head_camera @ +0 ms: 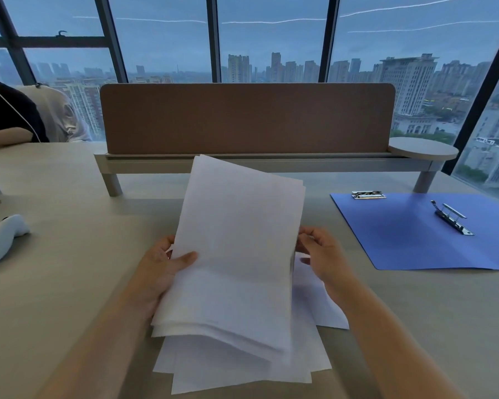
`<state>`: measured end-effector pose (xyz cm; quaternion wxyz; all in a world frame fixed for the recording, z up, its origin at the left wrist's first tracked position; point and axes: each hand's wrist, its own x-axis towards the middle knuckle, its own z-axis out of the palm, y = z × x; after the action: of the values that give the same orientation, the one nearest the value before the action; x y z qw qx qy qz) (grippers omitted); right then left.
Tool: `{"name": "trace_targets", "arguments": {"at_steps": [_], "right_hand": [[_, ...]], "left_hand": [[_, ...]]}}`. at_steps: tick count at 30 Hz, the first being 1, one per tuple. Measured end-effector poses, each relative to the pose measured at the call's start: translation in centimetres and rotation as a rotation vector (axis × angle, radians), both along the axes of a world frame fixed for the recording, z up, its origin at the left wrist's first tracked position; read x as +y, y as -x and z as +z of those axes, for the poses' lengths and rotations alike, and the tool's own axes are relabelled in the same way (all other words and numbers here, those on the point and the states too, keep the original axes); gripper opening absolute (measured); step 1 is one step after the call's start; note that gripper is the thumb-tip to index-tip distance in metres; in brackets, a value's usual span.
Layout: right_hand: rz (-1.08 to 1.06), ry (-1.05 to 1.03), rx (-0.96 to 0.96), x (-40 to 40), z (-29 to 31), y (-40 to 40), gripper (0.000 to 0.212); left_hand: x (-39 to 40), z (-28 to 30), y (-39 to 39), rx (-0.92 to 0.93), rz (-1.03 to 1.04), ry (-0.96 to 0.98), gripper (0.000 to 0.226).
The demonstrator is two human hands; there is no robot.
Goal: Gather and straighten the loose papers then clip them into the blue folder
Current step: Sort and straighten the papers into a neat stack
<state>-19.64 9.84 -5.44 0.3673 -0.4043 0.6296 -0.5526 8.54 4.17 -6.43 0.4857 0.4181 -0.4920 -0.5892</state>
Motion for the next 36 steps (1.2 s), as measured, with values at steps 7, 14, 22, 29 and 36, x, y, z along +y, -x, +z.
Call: {"name": "trace_targets", "arguments": {"at_steps": [7, 14, 22, 29, 36], "right_hand": [[-0.05, -0.163, 0.043, 0.0, -0.7, 0.8, 0.039], [0.034, -0.211, -0.336, 0.6, -0.4, 0.3, 0.062], [0.195, -0.309, 0.209, 1.0, -0.9, -1.4, 0.012], [0.097, -0.189, -0.084, 0.8, -0.5, -0.5, 0.022], [0.176, -0.116, -0.353, 1.0, 0.2, -1.0, 0.027]], "left_hand": [[-0.1, -0.1, 0.1, 0.447, -0.02, -0.267, 0.071], [0.1, -0.3, 0.5, 0.401, 0.043, -0.342, 0.024], [0.1, -0.4, 0.0, 0.354, 0.063, -0.385, 0.013], [0.1, 0.2, 0.7, 0.084, 0.175, -0.202, 0.027], [0.7, 0.2, 1.4, 0.076, 0.206, -0.112, 0.027]]}}
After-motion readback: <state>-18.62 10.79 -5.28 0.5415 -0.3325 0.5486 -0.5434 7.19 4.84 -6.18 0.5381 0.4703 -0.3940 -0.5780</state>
